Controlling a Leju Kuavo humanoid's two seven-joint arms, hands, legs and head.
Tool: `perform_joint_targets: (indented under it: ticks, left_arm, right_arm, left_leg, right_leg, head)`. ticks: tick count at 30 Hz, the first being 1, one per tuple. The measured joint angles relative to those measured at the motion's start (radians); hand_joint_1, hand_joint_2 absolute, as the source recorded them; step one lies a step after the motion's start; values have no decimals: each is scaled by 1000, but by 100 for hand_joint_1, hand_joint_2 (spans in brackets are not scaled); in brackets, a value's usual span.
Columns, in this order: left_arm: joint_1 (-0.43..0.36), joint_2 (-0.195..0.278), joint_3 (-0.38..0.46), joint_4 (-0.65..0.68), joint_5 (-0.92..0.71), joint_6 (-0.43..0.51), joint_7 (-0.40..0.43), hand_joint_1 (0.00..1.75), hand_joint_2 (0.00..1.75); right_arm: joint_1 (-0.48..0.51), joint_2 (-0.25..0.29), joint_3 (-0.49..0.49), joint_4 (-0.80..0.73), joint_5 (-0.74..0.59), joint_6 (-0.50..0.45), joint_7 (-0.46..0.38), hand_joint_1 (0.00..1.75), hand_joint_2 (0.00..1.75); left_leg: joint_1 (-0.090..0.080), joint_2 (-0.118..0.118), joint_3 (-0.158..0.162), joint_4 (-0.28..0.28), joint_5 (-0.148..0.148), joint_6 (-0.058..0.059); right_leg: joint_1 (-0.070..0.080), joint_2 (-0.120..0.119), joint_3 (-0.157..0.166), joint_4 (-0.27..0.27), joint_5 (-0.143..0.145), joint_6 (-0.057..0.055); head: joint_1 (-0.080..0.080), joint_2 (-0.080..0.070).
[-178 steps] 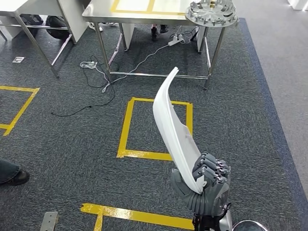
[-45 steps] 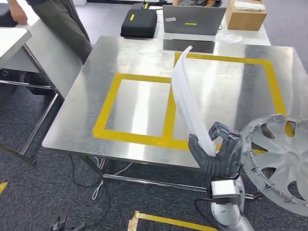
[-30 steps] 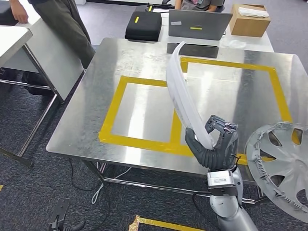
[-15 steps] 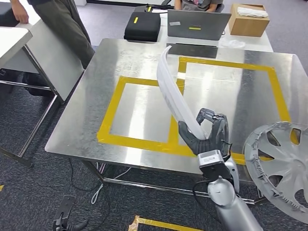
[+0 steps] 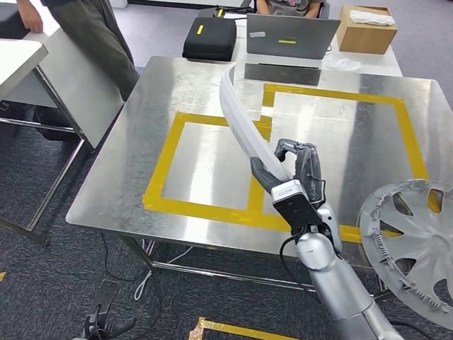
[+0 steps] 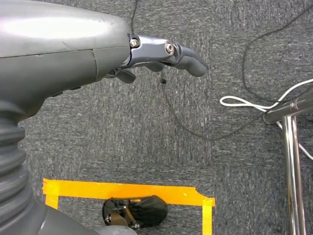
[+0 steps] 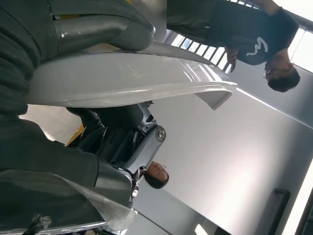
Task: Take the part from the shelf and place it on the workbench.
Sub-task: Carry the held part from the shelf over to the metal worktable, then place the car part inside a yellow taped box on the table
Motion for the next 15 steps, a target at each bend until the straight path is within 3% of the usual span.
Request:
perform_joint_targets:
  ticks: [7, 15]
  left_arm:
    - [-7, -3, -10, 0, -20, -8, 15, 0, 175]
    - [-37, -23, -55, 0, -66, -34, 37, 0, 175]
  right_arm:
    - [-59, 14, 1, 72, 1, 30, 42, 175, 175]
    - [-233, 71, 0, 337, 16, 47, 86, 175, 175]
  left_leg:
    - [0, 0, 0, 0, 0, 0]
    - [0, 0, 0, 0, 3, 1]
  right_leg:
    - [0, 0, 0, 0, 0, 0]
    - [0, 0, 0, 1, 2, 1]
  head:
    - [0, 0]
    - [0, 0]
